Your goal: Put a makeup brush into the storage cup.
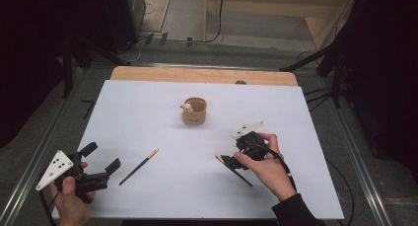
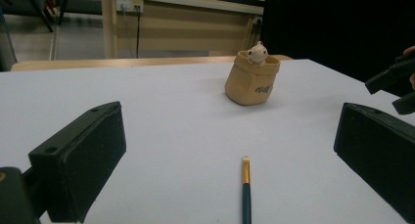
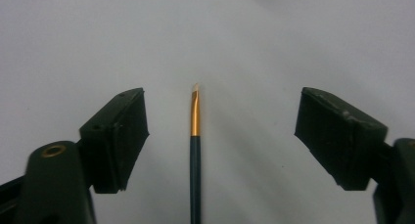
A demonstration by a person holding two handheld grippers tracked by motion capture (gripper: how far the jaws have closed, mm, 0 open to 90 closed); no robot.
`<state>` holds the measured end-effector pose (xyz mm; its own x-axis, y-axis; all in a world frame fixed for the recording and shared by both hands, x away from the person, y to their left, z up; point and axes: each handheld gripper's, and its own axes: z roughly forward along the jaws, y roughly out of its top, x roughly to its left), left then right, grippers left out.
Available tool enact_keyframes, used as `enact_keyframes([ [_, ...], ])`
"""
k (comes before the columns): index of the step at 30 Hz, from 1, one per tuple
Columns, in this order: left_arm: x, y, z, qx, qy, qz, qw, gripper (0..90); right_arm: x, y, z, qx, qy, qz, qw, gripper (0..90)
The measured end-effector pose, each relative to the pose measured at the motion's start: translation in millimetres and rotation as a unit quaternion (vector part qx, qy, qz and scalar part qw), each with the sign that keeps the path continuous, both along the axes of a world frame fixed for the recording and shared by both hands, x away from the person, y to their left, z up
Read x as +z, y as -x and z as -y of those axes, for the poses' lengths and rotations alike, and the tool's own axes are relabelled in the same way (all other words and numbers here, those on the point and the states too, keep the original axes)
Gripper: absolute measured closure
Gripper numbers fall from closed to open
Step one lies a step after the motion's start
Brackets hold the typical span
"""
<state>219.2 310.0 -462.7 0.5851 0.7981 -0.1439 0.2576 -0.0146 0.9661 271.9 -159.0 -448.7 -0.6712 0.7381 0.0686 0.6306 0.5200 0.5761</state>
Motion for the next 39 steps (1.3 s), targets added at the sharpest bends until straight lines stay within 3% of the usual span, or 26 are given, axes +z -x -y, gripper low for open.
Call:
enact_keyframes([
  [3, -0.1, -0.1, 0.1, 0.001, 0.001, 0.0, 1.0, 0.0, -2.9, -0.9, -2.0, -0.005, 0.007, -0.004, 1.0, 30.8],
  [4, -0.1, -0.1, 0.1, 0.001, 0.001, 0.0, 1.0, 0.0, -5.2, -1.5, -3.2, -0.006, 0.016, -0.009, 0.9998, 40.1],
  [7, -0.2, -0.2, 0.1, 0.001, 0.0, -0.001, 1.0, 0.0, -6.9, -1.1, -4.7, -0.002, 0.025, -0.011, 0.9996, 45.6],
  [19, -0.2, -0.1, 0.6, 0.001, 0.0, -0.001, 1.0, 0.0, -14.9, -0.5, -12.3, 0.028, 0.07, -0.032, 0.9967, 56.6],
  [24, -0.3, -0.1, 0.2, 0.003, -0.002, -0.001, 1.0, 0.0, -16.6, -1.0, -15.1, 0.031, 0.071, -0.06, 0.9952, 60.2],
  [30, -0.3, -0.1, 0.0, 0.004, -0.002, -0.001, 1.0, 0.0, -20.3, -2.4, -18.0, 0.027, 0.098, -0.075, 0.992, 62.3],
  [39, -0.6, -0.3, 0.1, 0.007, -0.003, -0.001, 1.0, 0.0, -23.2, -4.2, -18.4, 0.027, 0.102, -0.101, 0.9893, 69.2],
])
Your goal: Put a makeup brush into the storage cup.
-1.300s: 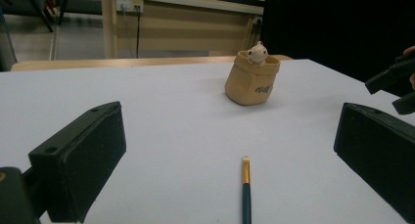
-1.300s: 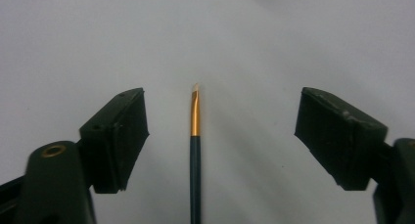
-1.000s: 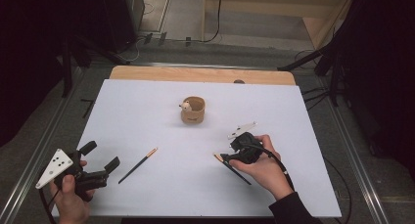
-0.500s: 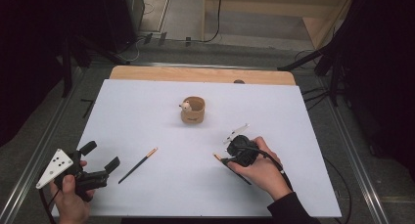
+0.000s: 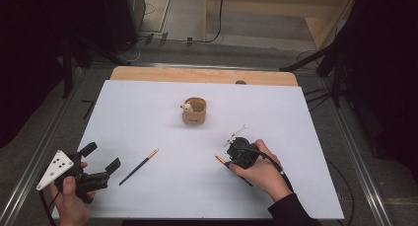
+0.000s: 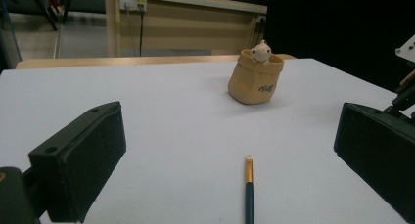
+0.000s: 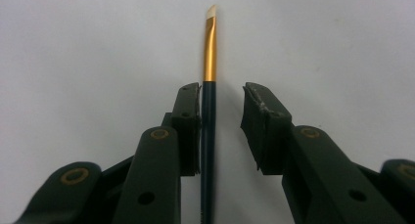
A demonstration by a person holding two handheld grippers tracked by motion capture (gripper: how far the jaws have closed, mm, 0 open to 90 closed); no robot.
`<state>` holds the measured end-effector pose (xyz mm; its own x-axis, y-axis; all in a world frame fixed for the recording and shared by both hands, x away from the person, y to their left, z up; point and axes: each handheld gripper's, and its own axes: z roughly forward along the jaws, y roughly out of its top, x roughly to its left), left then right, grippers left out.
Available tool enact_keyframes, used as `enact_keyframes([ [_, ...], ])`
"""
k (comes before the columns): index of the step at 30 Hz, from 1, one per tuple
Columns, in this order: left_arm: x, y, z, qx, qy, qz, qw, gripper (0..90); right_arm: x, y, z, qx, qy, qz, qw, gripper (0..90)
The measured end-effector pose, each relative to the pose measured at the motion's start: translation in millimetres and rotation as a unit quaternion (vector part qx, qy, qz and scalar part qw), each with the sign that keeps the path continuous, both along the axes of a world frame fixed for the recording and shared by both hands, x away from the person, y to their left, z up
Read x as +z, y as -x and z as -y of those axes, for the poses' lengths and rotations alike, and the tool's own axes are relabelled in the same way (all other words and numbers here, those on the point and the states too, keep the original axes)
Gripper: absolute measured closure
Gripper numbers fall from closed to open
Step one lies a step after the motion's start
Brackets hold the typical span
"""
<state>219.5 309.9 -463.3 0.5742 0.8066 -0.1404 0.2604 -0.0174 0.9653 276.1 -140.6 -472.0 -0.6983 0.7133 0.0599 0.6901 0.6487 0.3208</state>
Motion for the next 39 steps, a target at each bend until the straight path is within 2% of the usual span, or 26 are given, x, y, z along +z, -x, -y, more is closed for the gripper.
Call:
enact_keyframes([
  [2, 0.0, 0.0, 0.0, 0.0, 0.001, 0.0, 1.0, 0.0, -0.9, -0.4, -0.8, -0.003, 0.001, -0.009, 1.0, 69.7],
  [10, -0.3, -0.1, -0.4, 0.002, 0.0, -0.001, 1.0, 0.0, -4.1, -2.4, -4.0, -0.005, 0.004, -0.016, 0.9998, 72.6],
  [15, -0.3, -0.1, -0.9, 0.002, 0.001, -0.001, 1.0, 0.0, -6.7, -2.6, -6.2, 0.003, 0.011, -0.019, 0.9998, 76.8],
  [19, -0.1, 0.1, -0.8, 0.003, 0.001, -0.001, 1.0, 0.0, -9.8, -1.5, -8.3, 0.001, 0.017, -0.021, 0.9996, 83.0],
  [22, 0.1, 0.4, -1.2, 0.003, 0.001, -0.001, 1.0, 0.0, -10.0, -1.2, -8.6, -0.002, 0.018, -0.021, 0.9996, 83.7],
  [27, 0.3, 0.3, -0.5, 0.002, 0.003, 0.0, 1.0, 0.0, -10.5, 1.2, -10.2, -0.007, 0.021, -0.013, 0.9997, 84.4],
  [33, 0.5, 0.7, 0.6, 0.002, 0.002, 0.0, 1.0, 0.0, -11.5, 2.6, -6.4, -0.015, 0.007, -0.007, 0.9998, 84.6],
  [39, -0.2, 0.2, -1.4, 0.005, 0.001, -0.002, 1.0, 0.0, -7.2, 3.3, -1.4, -0.034, -0.015, 0.022, 0.9991, 84.7],
])
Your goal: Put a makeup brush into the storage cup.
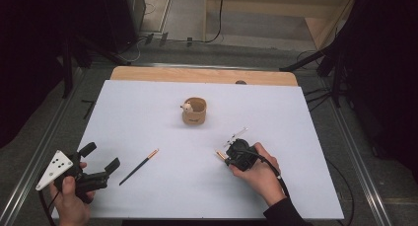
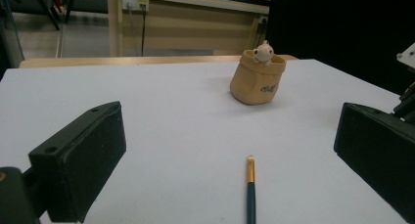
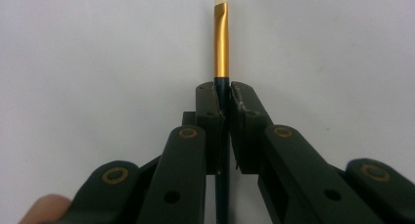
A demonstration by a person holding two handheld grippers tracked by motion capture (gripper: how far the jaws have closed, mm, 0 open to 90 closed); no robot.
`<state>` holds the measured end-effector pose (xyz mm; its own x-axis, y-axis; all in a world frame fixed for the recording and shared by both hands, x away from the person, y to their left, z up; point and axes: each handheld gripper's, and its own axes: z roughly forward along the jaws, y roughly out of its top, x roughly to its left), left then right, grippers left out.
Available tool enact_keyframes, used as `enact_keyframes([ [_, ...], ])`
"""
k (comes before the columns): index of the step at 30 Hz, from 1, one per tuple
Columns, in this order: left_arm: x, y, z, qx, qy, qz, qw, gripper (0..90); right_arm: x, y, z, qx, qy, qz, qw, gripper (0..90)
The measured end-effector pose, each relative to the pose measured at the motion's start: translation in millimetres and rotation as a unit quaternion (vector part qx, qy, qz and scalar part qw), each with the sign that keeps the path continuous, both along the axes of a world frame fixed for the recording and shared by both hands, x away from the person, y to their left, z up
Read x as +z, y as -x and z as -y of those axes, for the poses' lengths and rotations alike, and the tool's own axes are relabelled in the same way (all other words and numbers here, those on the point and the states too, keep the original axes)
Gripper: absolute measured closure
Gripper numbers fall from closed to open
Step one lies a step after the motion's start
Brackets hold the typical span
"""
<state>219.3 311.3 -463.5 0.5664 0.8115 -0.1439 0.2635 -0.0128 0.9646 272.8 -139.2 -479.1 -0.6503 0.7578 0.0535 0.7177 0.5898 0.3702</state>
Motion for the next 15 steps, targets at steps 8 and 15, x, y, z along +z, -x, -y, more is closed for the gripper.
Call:
enact_keyframes([
  [8, 0.1, 0.1, 0.3, -0.001, 0.0, 0.0, 1.0, 0.0, 9.0, -0.6, 3.7, -0.001, -0.04, 0.028, 0.9988, 84.6],
  [15, 0.1, 0.2, 0.4, -0.001, 0.0, 0.0, 1.0, 0.0, 14.7, 0.4, 4.6, -0.006, -0.076, 0.052, 0.9958, 84.6],
])
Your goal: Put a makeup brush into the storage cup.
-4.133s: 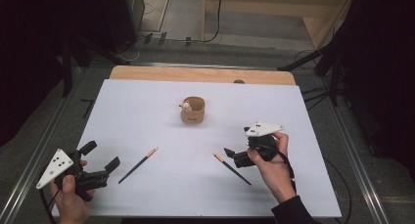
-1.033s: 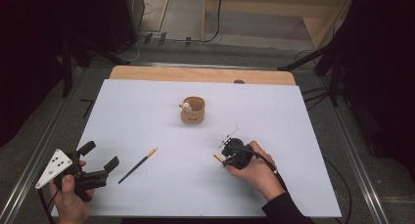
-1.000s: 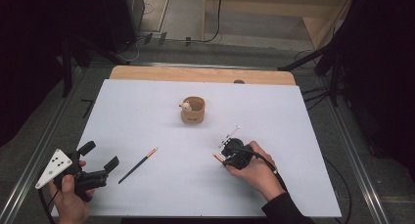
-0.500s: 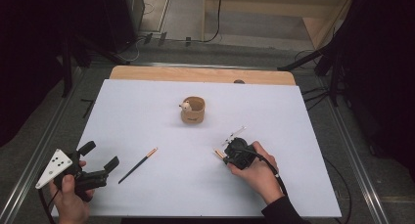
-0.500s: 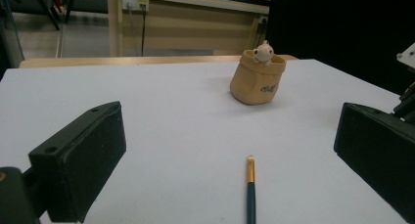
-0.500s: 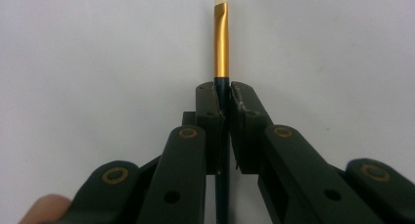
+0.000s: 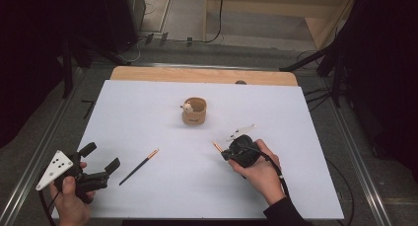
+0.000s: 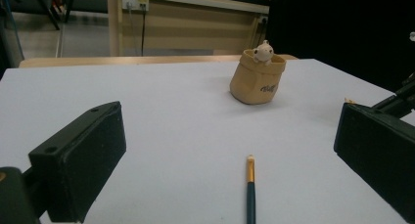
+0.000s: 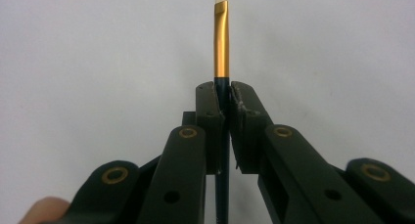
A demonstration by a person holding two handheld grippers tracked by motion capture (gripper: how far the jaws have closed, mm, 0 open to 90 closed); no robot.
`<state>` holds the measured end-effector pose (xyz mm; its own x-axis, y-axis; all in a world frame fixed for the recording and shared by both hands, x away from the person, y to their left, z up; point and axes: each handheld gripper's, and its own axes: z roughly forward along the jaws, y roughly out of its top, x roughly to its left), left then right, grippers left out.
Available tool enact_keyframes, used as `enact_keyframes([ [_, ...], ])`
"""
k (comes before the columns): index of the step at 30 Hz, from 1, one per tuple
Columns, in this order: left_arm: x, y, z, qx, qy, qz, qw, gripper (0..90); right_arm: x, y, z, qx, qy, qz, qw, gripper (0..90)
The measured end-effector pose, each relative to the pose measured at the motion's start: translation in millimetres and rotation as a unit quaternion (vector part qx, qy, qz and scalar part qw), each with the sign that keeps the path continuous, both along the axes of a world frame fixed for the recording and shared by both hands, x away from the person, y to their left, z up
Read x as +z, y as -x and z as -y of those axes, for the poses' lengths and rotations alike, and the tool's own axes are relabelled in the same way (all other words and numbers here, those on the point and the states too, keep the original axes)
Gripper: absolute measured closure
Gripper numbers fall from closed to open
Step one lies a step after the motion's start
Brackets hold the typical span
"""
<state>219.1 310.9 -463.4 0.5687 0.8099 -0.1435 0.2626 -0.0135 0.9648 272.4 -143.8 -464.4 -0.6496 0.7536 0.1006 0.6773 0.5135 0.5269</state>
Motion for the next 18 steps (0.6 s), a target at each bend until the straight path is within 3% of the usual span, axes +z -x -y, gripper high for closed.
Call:
enact_keyframes([
  [6, 0.0, 0.0, 0.2, 0.0, 0.0, 0.0, 1.0, 0.0, 6.0, 0.7, 2.0, -0.003, -0.032, 0.029, 0.9991, 84.6],
  [18, 0.0, 0.0, 0.0, 0.0, 0.0, 0.0, 1.0, 0.0, 16.1, 2.9, 1.7, -0.009, -0.088, 0.086, 0.9923, 84.7],
])
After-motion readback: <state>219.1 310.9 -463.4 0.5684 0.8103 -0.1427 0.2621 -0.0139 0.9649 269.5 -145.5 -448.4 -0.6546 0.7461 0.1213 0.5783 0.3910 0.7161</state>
